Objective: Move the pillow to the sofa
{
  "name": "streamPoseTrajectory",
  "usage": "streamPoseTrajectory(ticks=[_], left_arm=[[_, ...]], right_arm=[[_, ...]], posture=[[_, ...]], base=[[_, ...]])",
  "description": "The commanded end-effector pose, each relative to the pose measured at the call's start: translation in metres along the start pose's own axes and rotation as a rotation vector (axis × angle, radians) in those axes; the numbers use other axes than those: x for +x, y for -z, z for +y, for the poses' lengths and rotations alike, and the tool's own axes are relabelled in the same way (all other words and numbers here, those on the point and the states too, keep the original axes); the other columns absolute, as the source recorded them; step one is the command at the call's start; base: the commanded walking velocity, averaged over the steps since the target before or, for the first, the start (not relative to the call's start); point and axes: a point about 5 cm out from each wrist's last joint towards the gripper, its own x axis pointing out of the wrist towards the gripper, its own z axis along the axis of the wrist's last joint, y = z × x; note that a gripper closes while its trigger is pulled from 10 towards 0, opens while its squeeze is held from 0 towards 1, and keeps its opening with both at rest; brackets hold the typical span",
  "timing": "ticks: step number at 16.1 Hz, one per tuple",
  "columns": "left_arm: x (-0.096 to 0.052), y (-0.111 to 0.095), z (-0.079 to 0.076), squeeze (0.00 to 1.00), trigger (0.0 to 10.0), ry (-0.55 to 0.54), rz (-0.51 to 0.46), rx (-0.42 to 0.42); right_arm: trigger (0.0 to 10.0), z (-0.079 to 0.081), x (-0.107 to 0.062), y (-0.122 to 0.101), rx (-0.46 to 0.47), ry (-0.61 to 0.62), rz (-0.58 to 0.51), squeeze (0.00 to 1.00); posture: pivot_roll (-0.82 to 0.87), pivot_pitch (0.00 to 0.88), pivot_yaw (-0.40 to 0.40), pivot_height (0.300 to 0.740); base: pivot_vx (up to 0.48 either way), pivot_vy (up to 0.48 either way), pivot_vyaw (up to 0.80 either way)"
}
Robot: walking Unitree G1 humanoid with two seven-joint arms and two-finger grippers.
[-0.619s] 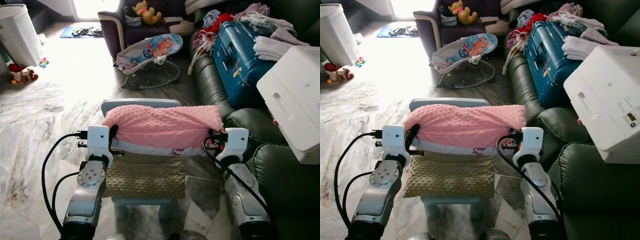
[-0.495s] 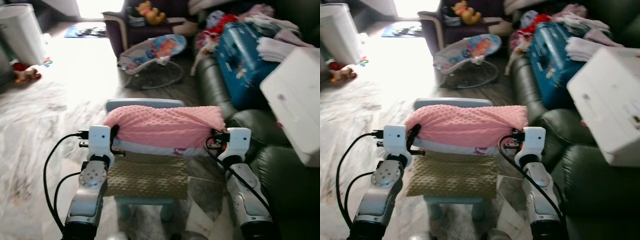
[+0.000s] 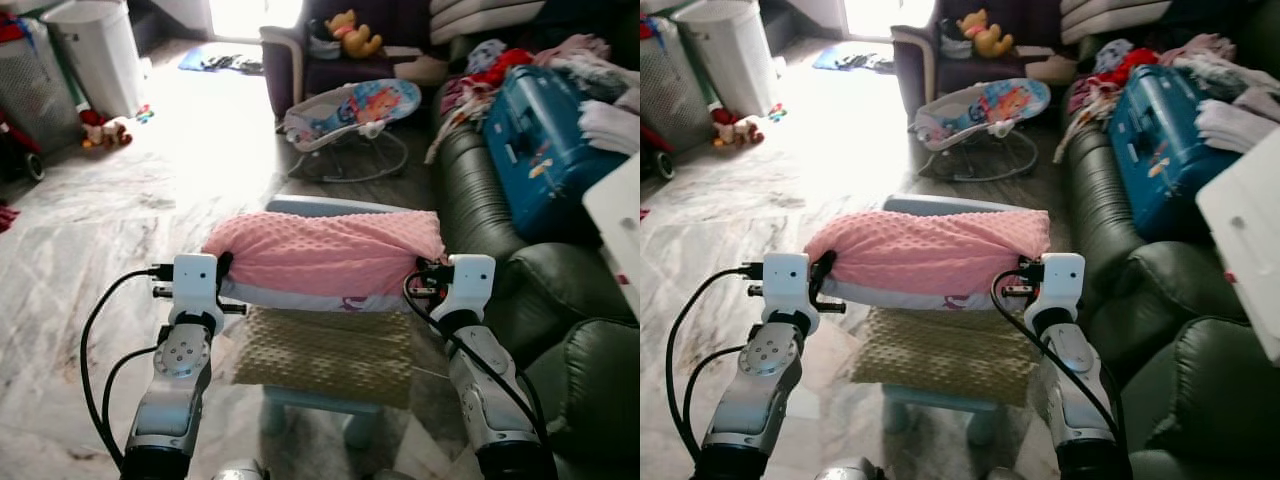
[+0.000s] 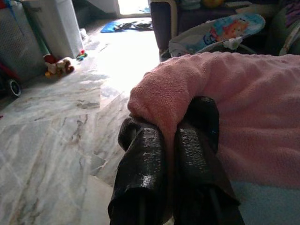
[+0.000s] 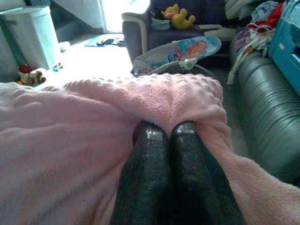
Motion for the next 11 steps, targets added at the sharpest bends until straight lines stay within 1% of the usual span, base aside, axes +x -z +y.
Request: streamPoseTrajectory(ticks=[1, 5, 11], left_arm=[[0.0004, -0.0039, 0.0031, 0.00, 10.0, -0.018, -0.015, 0.015], [0.0012, -0.0039, 0.0024, 0.00, 10.0, -0.013, -0.014, 0.022], [0.0007, -0.0035, 0.0010, 0.00, 10.0, -0.005, -0.012, 0.017]], right_arm=[[10.0, -0.0044, 0.0004, -0.0017, -0.005, 0.019, -0.005, 0.00], [10.0, -0.0044, 0.0010, -0.0015, -0.007, 0.019, -0.005, 0.00], [10.0, -0.0053, 0.0016, -0.0016, -0.011, 0.021, -0.004, 0.00]], posture=[[-0.01, 0.000, -0.010, 0.740], [-0.01, 0.000, -0.009, 0.740], [-0.01, 0.000, -0.010, 0.740]], base=[[0.000, 0.315, 0.00], [0.000, 0.312, 0.00], [0.000, 0.480, 0.00]])
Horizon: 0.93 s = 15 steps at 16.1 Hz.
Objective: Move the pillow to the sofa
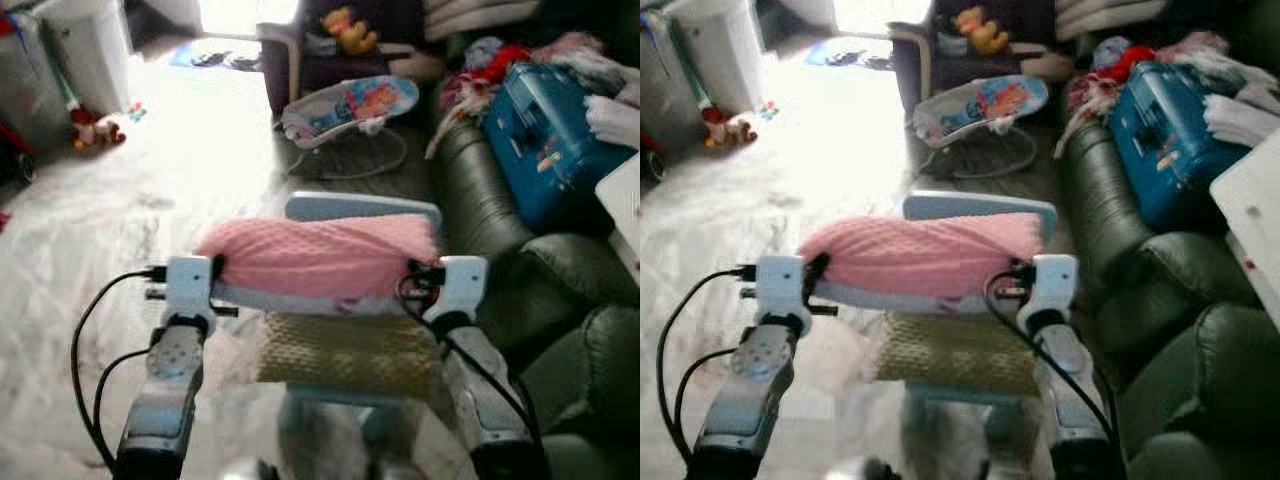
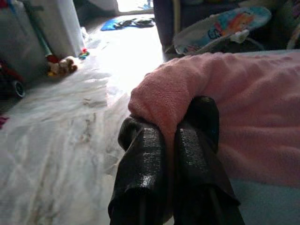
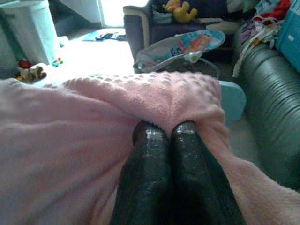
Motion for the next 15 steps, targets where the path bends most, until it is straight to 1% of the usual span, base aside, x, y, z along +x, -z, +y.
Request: streamPoseTrajectory(ticks=[1, 3, 4, 8, 11, 15], left_arm=[[0.0007, -0.0040, -0.0044, 0.00, 10.0, 0.009, -0.013, 0.000], [0.0007, -0.0041, -0.0048, 0.00, 10.0, 0.012, -0.014, 0.009], [0.0005, -0.0056, -0.0053, 0.00, 10.0, 0.015, -0.028, 0.033], [-0.0022, -0.0046, -0.0065, 0.00, 10.0, 0.018, -0.026, 0.023], [-0.0054, 0.0008, -0.0071, 0.00, 10.0, 0.022, 0.005, 0.030], [-0.0031, -0.0001, -0.0065, 0.00, 10.0, 0.015, 0.006, 0.011]], right_arm=[[10.0, -0.0114, -0.0008, -0.0043, -0.011, 0.041, -0.017, 0.00], [10.0, -0.0116, -0.0008, -0.0041, -0.011, 0.043, -0.017, 0.00], [10.0, -0.0118, -0.0007, -0.0042, -0.012, 0.044, -0.017, 0.00], [10.0, -0.0109, -0.0024, -0.0014, -0.015, 0.039, -0.007, 0.00], [10.0, -0.0108, -0.0016, -0.0014, -0.017, 0.037, -0.006, 0.00], [10.0, -0.0104, -0.0016, -0.0010, -0.021, 0.032, -0.003, 0.00]], posture=[[-0.01, 0.000, -0.009, 0.740], [-0.01, 0.000, -0.009, 0.740], [-0.01, 0.000, -0.008, 0.740], [-0.01, 0.000, -0.016, 0.740], [-0.01, 0.000, -0.017, 0.740], [-0.01, 0.000, -0.018, 0.740]], base=[[0.000, 0.480, 0.00], [0.000, 0.480, 0.00], [0.000, 0.000, 0.00], [0.000, 0.000, 0.00], [0.000, 0.000, 0.00], [0.000, 0.000, 0.00]])
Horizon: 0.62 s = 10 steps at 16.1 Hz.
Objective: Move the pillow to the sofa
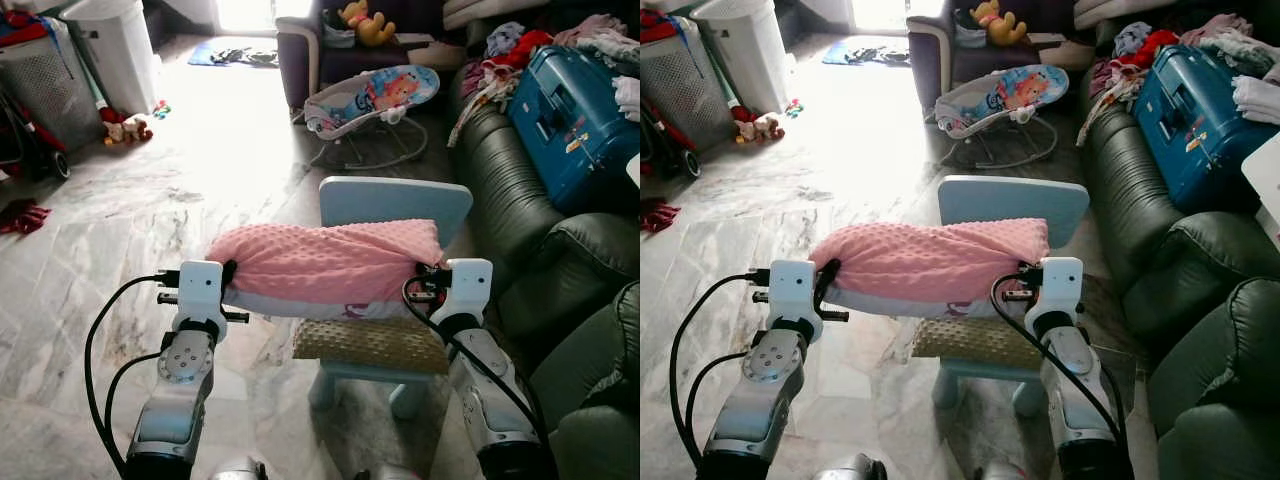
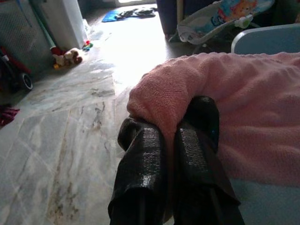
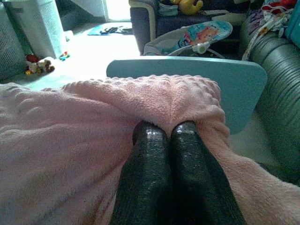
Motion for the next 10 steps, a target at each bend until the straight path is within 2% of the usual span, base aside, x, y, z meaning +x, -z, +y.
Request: streamPoseTrajectory(ticks=[1, 7, 10], left_arm=[[0.0013, -0.0068, 0.0002, 0.00, 10.0, -0.008, -0.024, 0.007], [0.0016, -0.0056, 0.0009, 0.00, 10.0, -0.007, -0.008, 0.019], [0.0024, -0.0057, 0.0012, 0.00, 10.0, -0.008, -0.007, 0.023]], right_arm=[[10.0, -0.0043, 0.0014, -0.0065, -0.012, 0.014, -0.024, 0.00], [10.0, -0.0033, 0.0004, -0.0061, -0.010, 0.018, -0.026, 0.00], [10.0, -0.0038, 0.0008, -0.0061, -0.009, 0.020, -0.026, 0.00]], posture=[[-0.01, 0.000, -0.020, 0.740], [-0.01, 0.000, -0.013, 0.740], [-0.01, 0.000, -0.010, 0.740]], base=[[0.000, 0.000, 0.00], [0.000, 0.000, 0.00], [-0.264, 0.000, 0.00]])
